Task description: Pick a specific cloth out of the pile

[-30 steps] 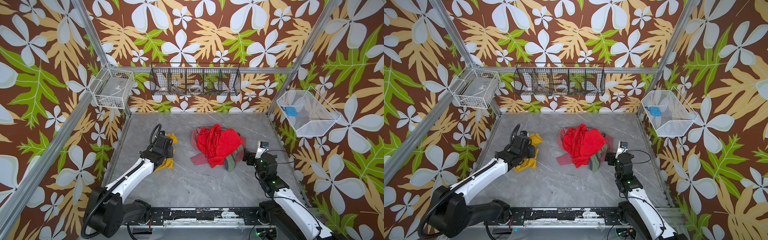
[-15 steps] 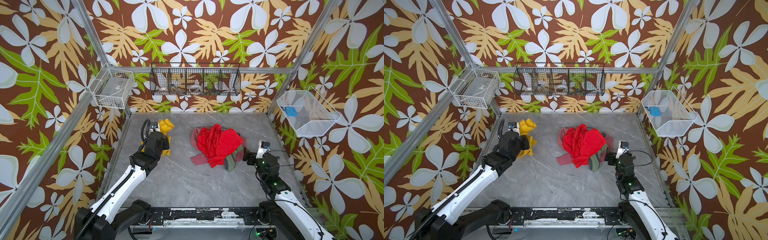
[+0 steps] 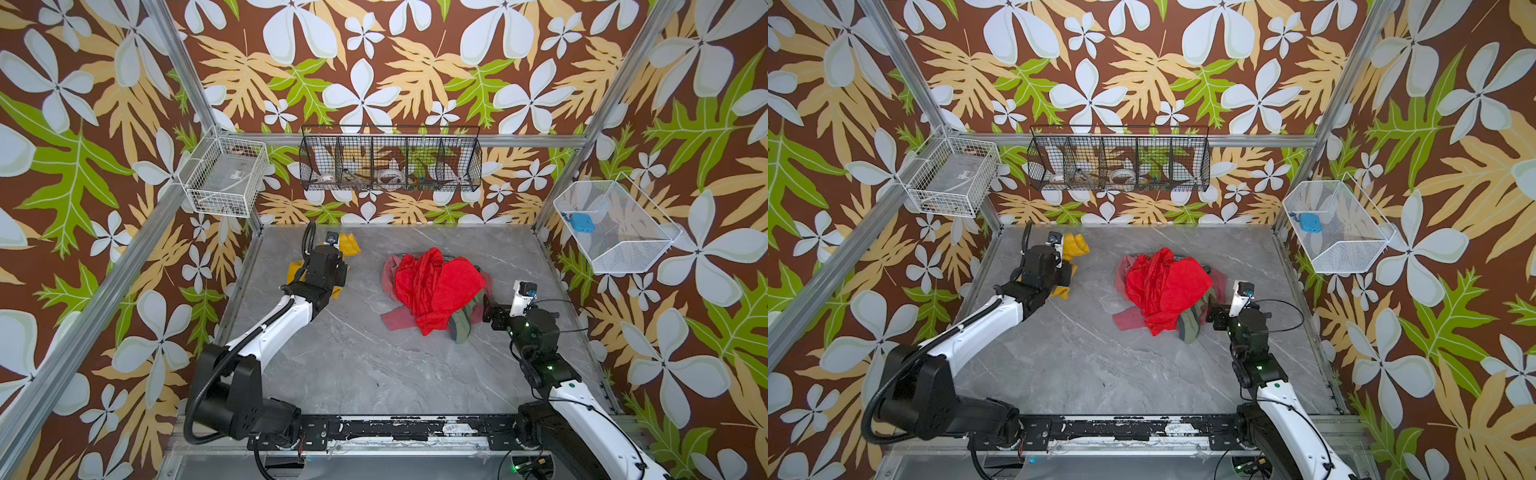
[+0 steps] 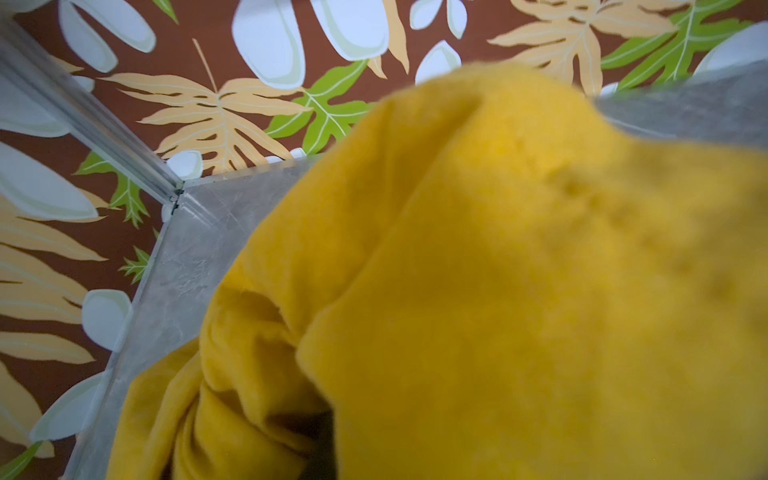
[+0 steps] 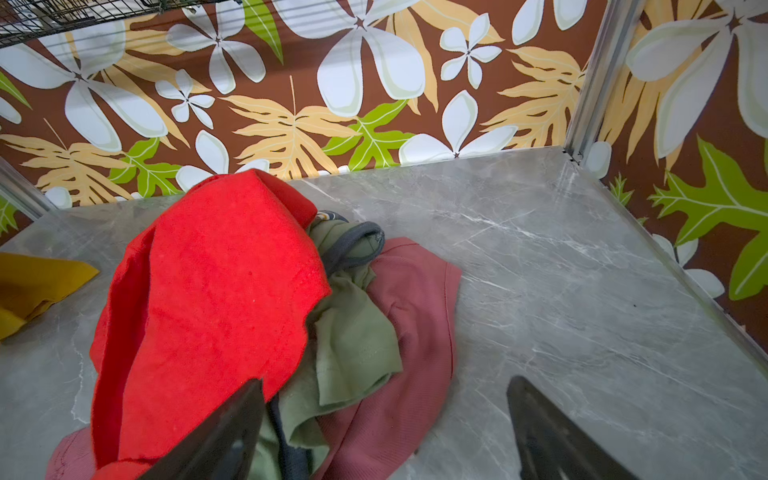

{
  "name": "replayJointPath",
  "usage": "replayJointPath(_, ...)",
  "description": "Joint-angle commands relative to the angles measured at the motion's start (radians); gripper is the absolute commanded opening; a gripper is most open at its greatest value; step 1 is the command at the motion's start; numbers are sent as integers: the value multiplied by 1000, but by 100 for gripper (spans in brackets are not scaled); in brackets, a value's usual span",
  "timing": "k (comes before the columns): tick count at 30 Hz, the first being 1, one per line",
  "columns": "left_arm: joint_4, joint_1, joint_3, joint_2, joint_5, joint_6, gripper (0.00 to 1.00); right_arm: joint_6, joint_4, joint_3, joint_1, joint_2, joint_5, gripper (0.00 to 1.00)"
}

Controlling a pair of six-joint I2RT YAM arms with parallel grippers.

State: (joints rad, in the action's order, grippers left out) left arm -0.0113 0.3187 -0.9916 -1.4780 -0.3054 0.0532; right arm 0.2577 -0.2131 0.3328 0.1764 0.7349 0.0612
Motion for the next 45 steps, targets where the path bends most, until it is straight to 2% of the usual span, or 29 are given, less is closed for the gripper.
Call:
replayJointPath(1,39,-3,-23,-84,-16,26,0,-5,-22,7,1,8,-7,91)
replayJointPath(4,1,-5,-75,-199,-51,8,0,-17,-12,13,1,12,-4,91)
replayJointPath(9,-166,-16,-223,-397,-98,-45,0,-29,5,17,0,6,6,91)
replayJointPath(17,-227,-25,-268,-513,-97,-60,2,-32,7,11,1,4,17,91)
replayJointPath(22,-232,-24,-261,-520,-87,-61,32,-40,-7,3,0,17,31,91)
replayJointPath(24,-228,-25,-254,-510,-80,-61,40,-44,-11,2,0,24,33,91)
replayJointPath(30,-203,-25,-218,-449,-106,-100,82,-56,-17,-1,0,28,62,92)
replayJointPath(31,-187,-25,-200,-427,-101,-105,92,-58,-17,-1,0,26,68,92)
replayJointPath(32,-168,-26,-179,-404,-90,-113,96,-61,-18,-1,0,25,74,92)
replayJointPath(35,-133,-23,-132,-340,-55,-132,100,-64,-25,-1,1,26,100,93)
replayJointPath(45,-76,9,-29,-177,-29,-185,100,-86,-43,36,1,72,123,93)
